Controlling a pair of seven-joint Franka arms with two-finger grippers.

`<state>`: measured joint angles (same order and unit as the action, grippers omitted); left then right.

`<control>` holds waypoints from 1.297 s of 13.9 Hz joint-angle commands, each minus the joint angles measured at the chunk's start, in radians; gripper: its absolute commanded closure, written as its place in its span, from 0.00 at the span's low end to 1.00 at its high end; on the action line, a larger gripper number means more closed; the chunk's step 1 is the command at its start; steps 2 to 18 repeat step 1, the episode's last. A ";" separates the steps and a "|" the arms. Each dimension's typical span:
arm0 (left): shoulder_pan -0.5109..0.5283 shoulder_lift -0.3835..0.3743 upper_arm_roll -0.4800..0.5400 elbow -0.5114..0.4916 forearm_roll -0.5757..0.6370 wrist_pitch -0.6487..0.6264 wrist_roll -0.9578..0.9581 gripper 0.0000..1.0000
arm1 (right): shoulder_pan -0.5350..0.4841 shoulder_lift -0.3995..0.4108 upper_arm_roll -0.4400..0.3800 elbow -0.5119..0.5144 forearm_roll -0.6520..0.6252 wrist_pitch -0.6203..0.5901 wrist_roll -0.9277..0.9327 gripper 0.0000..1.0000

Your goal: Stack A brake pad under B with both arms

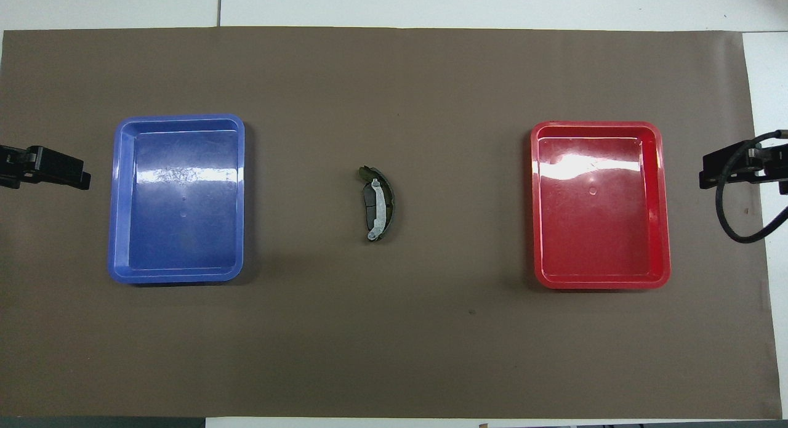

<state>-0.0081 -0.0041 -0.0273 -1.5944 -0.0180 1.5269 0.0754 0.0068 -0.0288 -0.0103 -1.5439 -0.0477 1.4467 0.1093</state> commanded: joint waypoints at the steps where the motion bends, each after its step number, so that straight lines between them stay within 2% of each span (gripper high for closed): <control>1: -0.001 -0.016 0.001 -0.019 0.013 0.016 0.003 0.00 | -0.007 -0.011 0.000 -0.019 0.005 0.018 -0.025 0.01; 18: -0.001 -0.016 0.001 -0.019 0.013 0.016 0.003 0.00 | -0.007 -0.011 0.000 -0.019 0.005 0.018 -0.025 0.01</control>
